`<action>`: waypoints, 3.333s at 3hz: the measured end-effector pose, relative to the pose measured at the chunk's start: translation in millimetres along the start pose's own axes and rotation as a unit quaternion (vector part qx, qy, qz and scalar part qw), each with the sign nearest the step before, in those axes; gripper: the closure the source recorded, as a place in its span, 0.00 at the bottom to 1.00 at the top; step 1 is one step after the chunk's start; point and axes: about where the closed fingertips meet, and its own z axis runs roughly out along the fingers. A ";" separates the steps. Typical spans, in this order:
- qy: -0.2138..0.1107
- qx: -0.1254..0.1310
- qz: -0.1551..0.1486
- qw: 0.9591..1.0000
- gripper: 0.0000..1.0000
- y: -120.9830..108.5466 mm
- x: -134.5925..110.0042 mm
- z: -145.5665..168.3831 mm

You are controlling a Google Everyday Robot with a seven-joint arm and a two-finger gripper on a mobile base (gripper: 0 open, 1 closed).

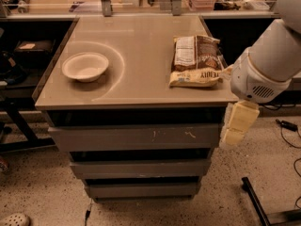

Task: Open middle drawer

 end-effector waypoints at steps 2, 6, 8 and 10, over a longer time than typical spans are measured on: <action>-0.002 -0.005 0.001 1.000 0.00 18.4 -2.2 23.5; -0.014 -0.103 0.057 0.993 0.00 107.6 -1.6 195.5; -0.035 -0.157 0.099 0.982 0.00 139.6 0.0 339.2; -0.046 -0.154 0.101 0.982 0.00 137.6 -2.7 363.6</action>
Offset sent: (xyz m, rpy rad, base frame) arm -0.0491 0.0449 -0.1010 0.0256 0.0410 0.0003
